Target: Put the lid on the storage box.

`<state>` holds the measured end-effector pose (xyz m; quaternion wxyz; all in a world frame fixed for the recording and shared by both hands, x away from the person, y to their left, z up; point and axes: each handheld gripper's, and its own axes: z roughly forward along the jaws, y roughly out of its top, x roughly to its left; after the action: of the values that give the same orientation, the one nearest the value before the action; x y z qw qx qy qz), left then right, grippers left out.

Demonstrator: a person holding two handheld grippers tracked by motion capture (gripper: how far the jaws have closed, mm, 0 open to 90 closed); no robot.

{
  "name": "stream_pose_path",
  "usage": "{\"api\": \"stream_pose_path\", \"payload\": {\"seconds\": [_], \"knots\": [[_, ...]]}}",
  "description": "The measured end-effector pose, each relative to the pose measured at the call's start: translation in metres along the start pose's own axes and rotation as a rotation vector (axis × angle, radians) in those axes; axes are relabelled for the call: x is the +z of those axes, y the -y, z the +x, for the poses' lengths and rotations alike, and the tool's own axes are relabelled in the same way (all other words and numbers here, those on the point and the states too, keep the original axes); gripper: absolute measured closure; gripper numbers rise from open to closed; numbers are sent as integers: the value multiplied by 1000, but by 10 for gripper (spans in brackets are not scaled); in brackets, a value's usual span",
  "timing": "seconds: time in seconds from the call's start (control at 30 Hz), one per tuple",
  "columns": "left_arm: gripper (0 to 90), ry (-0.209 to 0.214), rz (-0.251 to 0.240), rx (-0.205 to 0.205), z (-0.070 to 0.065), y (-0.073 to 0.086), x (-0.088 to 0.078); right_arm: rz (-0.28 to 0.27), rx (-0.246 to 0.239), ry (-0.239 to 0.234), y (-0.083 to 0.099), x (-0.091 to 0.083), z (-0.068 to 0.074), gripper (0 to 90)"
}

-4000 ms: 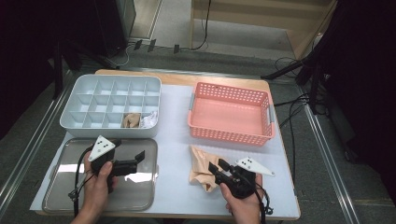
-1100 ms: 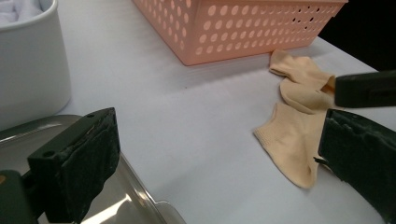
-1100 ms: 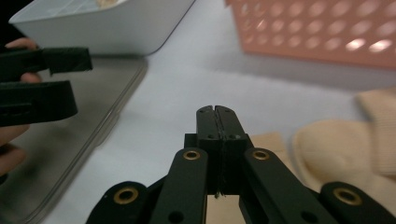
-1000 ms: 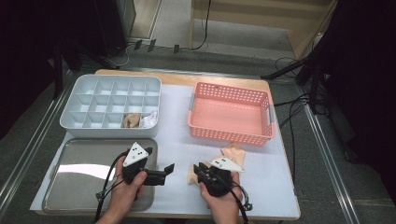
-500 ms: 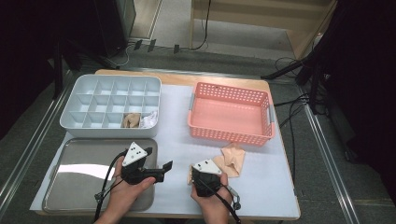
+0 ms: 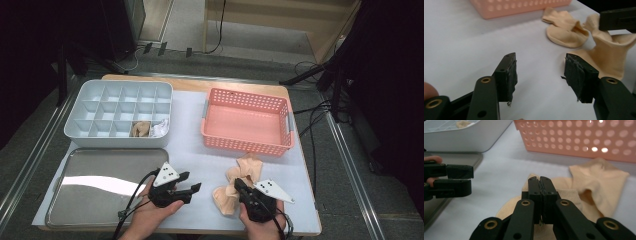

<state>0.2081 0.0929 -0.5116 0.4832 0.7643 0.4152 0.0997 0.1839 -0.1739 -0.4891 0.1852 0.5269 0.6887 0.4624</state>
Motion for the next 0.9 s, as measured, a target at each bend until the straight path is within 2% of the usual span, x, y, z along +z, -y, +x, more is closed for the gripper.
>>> {"api": "stream_pose_path", "payload": {"seconds": [0.2, 0.3, 0.4, 0.43, 0.57, 0.6, 0.73, 0.8, 0.9], "knots": [[524, 61, 58, 34, -22, -2, 21, 2, 24, -9, 4, -4, -9, 888], [563, 73, 102, 45, -30, -2, 30, -2, 31, -13, 4, -4, -10, 889], [613, 78, 149, 43, -34, -1, 37, -4, 35, -35, 4, -5, -9, 888], [641, 83, 171, 34, -35, 0, 40, -7, 39, -47, 4, -5, -9, 888], [855, 123, 209, 13, -35, 0, 43, -27, 41, -73, 4, -7, -8, 887], [899, 127, 204, 1, -33, 0, 41, -32, 47, -82, 3, -7, -9, 887], [900, 112, 162, -10, -22, -3, 29, -53, 62, -99, 2, -11, -11, 887], [900, 90, 127, -12, -17, -3, 19, -75, 56, -91, 3, -13, -12, 886], [900, 27, 74, -16, -8, 3, 4, -82, 33, -73, 6, -15, -10, 886]]}}
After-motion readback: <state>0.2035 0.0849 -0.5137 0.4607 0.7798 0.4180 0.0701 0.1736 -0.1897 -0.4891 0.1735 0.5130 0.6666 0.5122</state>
